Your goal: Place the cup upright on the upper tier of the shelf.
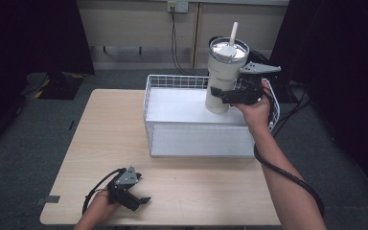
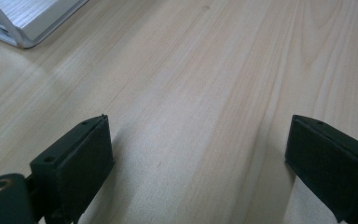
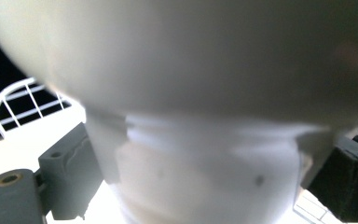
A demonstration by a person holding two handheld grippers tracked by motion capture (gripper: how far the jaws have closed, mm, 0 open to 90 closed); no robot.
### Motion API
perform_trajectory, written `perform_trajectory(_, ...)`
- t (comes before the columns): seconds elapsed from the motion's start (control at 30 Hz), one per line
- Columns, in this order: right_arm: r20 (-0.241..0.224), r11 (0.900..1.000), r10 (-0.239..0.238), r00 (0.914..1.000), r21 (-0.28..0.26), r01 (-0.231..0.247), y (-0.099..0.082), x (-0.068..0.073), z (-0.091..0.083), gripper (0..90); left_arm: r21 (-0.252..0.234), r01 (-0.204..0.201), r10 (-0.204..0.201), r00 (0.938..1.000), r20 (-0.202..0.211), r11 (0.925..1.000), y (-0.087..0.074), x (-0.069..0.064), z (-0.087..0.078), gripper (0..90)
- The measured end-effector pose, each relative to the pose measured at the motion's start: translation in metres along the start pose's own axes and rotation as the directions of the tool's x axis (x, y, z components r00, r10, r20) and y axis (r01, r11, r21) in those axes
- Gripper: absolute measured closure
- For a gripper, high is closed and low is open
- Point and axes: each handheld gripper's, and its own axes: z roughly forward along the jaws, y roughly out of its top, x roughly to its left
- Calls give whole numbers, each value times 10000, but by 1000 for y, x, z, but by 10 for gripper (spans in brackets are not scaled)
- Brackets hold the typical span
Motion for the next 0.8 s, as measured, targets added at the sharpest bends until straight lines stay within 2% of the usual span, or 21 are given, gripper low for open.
perform_trajectory(0.17,77,10000,-88,9999,36,87,-2,1,-1,93,4,-5,5,10000,1,10000,0,0,0,68)
perform_trajectory(0.27,-39,9996,42,10000,267,-41,-4,0,-1,93,2,-2,2,10000,2,10000,0,0,0,68)
perform_trajectory(0.3,-75,9993,-71,9999,376,74,-6,0,-1,96,6,-4,4,10000,1,10000,0,0,0,68)
perform_trajectory(0.4,-63,9994,-19,10000,358,21,-8,0,-3,97,6,-6,6,10000,0,10000,0,0,0,68)
perform_trajectory(0.5,-23,9976,-178,9998,665,179,-10,0,-5,98,-11,-8,8,10000,-9,10000,0,0,0,68)
perform_trajectory(0.57,-90,9956,-117,9999,925,125,-13,-1,-6,96,-20,37,-37,10000,-14,10000,0,0,0,68)
perform_trajectory(0.8,-41,9955,-155,9999,930,158,-18,-3,-17,98,-12,36,-36,10000,-19,10000,-1,-1,-1,67)
